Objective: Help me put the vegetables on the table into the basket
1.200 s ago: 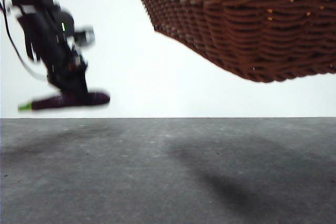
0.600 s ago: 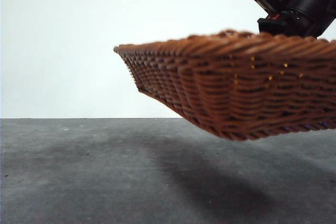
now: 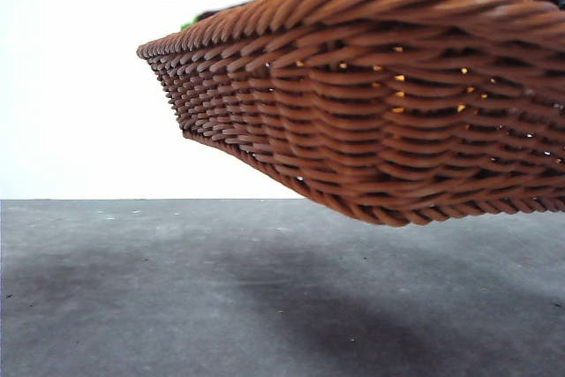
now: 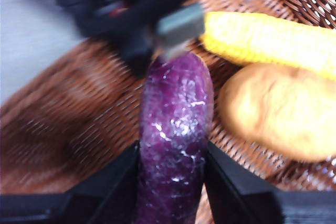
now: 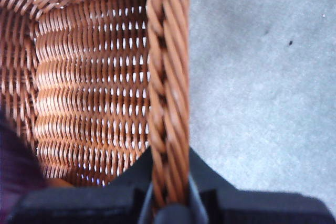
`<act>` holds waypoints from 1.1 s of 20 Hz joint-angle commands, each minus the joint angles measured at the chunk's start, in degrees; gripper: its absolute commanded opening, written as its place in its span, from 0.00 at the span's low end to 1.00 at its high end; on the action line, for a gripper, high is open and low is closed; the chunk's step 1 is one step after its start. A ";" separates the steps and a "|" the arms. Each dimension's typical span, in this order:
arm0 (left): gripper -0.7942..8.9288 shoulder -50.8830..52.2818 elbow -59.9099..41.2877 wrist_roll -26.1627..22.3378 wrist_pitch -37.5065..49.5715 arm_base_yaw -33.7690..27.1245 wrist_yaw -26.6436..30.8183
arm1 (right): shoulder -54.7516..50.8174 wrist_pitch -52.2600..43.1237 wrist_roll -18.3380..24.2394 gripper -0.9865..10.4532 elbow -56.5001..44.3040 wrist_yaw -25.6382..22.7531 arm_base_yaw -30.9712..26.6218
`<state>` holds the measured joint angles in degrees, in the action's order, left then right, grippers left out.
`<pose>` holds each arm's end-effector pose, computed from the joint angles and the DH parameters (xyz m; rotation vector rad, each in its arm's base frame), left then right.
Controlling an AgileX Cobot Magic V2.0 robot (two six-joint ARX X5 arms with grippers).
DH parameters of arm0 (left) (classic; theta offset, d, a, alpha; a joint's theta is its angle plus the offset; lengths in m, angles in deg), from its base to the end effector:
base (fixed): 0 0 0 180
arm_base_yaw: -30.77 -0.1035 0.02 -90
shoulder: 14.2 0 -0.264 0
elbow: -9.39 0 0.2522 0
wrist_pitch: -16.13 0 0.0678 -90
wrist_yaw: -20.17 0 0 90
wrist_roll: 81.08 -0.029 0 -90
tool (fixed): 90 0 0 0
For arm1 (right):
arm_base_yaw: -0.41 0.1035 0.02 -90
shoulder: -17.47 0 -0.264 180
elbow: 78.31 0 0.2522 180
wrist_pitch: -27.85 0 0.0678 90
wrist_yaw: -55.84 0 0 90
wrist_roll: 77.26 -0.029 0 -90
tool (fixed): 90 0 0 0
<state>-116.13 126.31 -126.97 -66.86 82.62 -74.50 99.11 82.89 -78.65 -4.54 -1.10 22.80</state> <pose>0.2171 -0.2802 0.3374 1.1446 0.7438 -1.3091 0.2467 0.1188 0.2482 0.1258 1.1439 0.8520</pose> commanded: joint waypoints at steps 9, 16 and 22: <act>0.48 -4.55 -0.48 6.93 -1.11 -1.05 -2.64 | 0.26 -0.94 1.07 0.08 0.59 1.01 0.15; 0.48 6.47 -0.39 13.07 -3.13 -5.03 -2.84 | 0.26 -1.18 1.05 0.08 0.59 -1.77 0.09; 0.39 25.49 -0.39 29.00 -5.35 -8.57 -3.26 | 0.26 -8.28 -4.42 0.08 0.59 -5.09 0.04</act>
<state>-90.27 126.31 -100.68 -72.17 74.21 -77.51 99.11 74.98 -80.97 -4.54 -6.98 22.84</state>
